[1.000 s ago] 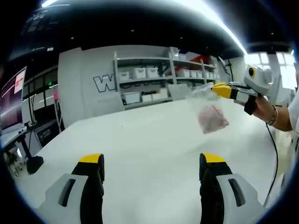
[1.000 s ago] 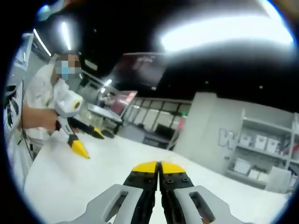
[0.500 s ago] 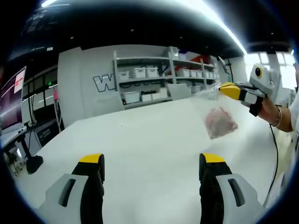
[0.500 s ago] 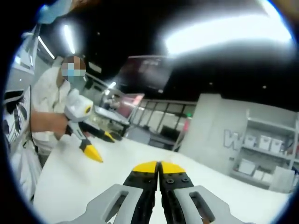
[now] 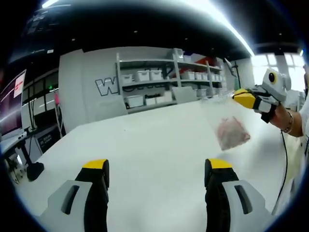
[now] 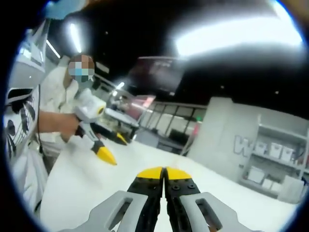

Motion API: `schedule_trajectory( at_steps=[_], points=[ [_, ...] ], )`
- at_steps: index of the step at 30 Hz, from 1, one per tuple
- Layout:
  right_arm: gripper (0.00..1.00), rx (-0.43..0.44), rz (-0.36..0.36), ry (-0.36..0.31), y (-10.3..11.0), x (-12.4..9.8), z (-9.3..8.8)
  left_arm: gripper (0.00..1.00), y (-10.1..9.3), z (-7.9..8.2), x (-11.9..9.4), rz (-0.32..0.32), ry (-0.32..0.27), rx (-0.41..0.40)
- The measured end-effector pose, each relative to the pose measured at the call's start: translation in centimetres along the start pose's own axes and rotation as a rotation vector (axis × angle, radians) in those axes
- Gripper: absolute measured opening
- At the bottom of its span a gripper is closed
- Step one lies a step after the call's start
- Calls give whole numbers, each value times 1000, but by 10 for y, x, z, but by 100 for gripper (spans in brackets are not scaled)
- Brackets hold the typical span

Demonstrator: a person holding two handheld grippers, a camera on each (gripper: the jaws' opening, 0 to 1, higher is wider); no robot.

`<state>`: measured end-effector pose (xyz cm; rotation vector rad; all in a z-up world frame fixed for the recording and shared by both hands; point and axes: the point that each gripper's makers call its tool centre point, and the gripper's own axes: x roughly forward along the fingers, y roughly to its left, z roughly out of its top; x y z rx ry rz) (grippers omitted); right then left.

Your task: Open the resealable bag by pulling the two sides of the seal apart until the entire bag opening is separated and visibly accessible.

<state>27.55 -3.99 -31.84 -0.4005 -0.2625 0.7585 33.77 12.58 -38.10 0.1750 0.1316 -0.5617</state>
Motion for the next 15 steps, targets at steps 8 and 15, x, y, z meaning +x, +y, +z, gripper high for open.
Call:
schedule_trajectory(
  at_steps=[8, 15],
  points=[
    [0, 3, 11, -2, 3, -1, 0, 80, 0, 1, -1, -1, -4, 3],
    [0, 3, 38, 5, 11, -1, -1, 79, -1, 2, -2, -3, -6, 7]
  ],
)
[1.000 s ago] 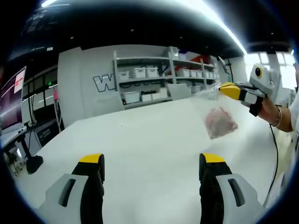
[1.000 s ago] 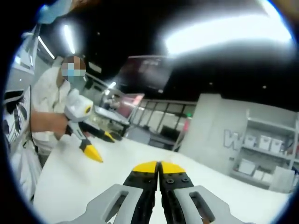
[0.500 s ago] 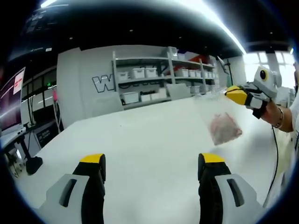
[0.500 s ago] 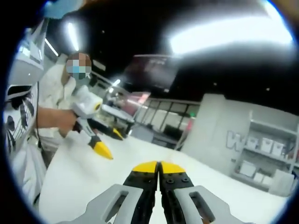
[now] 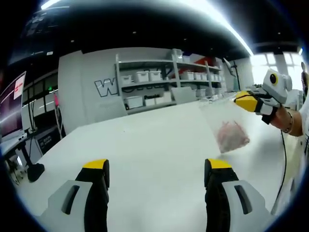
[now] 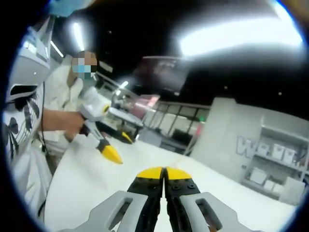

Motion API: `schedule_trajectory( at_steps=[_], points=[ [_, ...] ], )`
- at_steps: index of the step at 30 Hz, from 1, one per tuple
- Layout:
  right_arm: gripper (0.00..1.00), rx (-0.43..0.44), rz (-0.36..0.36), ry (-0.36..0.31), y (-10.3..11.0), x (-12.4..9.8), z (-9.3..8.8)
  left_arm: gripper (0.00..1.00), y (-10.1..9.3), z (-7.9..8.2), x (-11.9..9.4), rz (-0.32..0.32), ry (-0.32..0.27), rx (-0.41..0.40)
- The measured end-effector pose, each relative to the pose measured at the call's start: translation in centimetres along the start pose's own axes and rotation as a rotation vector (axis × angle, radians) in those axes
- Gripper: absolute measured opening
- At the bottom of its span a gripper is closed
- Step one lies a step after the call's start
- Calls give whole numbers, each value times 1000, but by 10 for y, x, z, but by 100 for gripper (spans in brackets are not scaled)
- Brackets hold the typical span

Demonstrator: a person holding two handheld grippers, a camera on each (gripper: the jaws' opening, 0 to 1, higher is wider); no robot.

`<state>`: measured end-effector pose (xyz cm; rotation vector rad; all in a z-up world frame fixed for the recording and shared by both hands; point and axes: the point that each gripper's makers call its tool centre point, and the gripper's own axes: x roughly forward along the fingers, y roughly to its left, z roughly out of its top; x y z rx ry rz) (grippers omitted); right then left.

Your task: Open the resealable bag by pulling the two sides of the seal apart until the entire bag opening is separated and visibly accessible.

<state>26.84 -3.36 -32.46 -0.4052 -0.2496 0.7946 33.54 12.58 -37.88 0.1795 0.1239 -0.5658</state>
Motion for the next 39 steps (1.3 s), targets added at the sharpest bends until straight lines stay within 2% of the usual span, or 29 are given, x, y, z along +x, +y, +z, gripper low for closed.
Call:
schedule_trajectory(
  at_steps=[15, 27, 31, 39],
  points=[
    [0, 17, 105, -1, 34, 11, 0, 77, 0, 2, -9, -1, -8, 23],
    [0, 46, 200, 0, 71, 29, -3, 73, 3, -4, -24, -5, -8, 44],
    [0, 65, 213, 20, 78, 33, -8, 68, 3, -6, -29, -8, -18, 76],
    [0, 93, 253, 45, 94, 37, -13, 65, 1, -15, -34, -21, -7, 88]
  ],
)
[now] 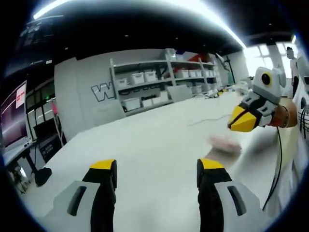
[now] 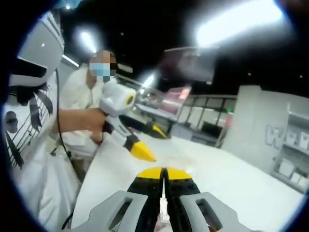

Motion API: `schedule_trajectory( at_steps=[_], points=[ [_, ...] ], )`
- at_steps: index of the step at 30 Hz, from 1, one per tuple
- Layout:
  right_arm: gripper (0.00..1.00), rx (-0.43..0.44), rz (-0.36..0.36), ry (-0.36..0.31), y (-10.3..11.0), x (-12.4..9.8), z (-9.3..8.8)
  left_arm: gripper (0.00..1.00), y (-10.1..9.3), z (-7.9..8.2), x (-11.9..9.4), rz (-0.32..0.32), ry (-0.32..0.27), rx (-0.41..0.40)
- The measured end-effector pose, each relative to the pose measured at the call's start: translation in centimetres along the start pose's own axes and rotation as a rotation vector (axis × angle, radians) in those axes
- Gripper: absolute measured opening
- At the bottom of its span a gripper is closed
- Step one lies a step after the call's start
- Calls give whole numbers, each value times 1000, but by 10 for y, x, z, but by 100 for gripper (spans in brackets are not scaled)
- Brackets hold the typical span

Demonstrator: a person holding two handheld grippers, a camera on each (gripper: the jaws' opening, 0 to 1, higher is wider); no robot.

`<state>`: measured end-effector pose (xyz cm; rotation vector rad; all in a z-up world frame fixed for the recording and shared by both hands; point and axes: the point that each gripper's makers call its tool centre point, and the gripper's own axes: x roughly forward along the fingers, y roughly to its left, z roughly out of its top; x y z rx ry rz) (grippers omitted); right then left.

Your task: Open the resealable bag by pulling the two sides of the seal apart until the entire bag opening is separated and visibly accessible.

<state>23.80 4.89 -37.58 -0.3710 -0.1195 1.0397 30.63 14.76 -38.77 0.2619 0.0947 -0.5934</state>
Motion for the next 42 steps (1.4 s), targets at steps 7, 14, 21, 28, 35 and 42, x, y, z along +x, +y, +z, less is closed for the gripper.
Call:
schedule_trajectory(
  at_steps=[7, 14, 21, 28, 35, 42],
  points=[
    [0, 26, 25, 21, 9, 6, -6, 59, -4, -4, -3, -17, -10, 20],
    [0, 37, 47, 49, 18, 9, -13, 53, -14, -10, -8, -51, 12, 82],
    [0, 61, 57, 57, 25, 14, -15, 46, -25, -15, -11, -97, 18, 103],
    [0, 80, 59, 59, 30, 16, -15, 40, -26, -13, -15, -105, 6, 114],
    [0, 101, 56, 59, 32, 15, -17, 30, -42, -14, -17, -154, 4, 206],
    [0, 119, 54, 50, 33, 15, -16, 23, -52, -7, -17, -177, -28, 322]
  ],
)
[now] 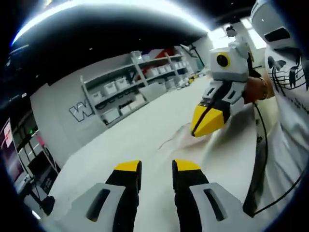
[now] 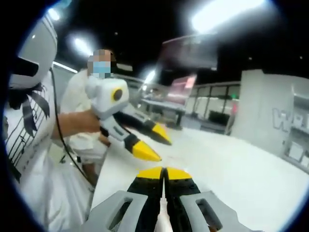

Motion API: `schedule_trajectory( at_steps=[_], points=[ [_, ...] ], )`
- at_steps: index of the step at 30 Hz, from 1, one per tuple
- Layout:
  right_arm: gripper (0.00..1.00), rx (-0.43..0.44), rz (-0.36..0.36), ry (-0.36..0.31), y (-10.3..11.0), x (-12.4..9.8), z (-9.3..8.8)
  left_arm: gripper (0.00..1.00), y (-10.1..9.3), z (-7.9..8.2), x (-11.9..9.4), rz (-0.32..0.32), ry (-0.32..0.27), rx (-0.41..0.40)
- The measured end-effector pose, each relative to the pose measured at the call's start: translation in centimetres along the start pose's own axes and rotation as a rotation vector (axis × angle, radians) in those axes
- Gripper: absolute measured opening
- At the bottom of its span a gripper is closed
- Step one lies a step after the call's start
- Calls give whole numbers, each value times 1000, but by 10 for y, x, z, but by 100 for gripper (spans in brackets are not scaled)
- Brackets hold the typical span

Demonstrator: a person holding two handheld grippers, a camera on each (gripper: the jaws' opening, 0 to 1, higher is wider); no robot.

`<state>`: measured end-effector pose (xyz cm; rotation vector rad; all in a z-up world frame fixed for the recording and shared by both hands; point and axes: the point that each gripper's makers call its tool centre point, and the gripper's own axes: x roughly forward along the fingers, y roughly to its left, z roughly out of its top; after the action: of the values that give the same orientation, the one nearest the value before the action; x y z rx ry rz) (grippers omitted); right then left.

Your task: Open the resealable bag by pulling the two sides of the seal apart until the entire bag opening is separated and visibly accessible.

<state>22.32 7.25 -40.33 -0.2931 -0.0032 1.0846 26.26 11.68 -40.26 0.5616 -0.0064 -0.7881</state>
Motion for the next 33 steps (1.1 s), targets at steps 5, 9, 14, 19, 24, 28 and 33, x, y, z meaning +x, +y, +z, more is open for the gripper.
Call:
schedule_trajectory(
  at_steps=[5, 9, 14, 19, 24, 28, 33],
  points=[
    [0, 17, -2, -10, 0, 1, 1, 20, -2, 7, 1, -3, -17, 58],
    [0, 30, -6, -16, -3, 1, 0, 17, -4, 9, 1, -7, -27, 85],
    [0, 43, -8, -25, -3, -1, 1, 14, -10, 11, 4, -29, -23, 166],
    [0, 47, -6, -31, -1, 0, 2, 12, -16, 17, 6, -43, -34, 253],
    [0, 49, 1, -31, 2, 0, 2, 8, -13, 18, 8, -30, -36, 291],
    [0, 51, 6, -32, 4, 0, 2, 7, -14, 12, 9, -40, -12, 322],
    [0, 56, 13, -31, 5, 1, 2, 6, -13, 8, 10, -36, 13, 399]
  ],
)
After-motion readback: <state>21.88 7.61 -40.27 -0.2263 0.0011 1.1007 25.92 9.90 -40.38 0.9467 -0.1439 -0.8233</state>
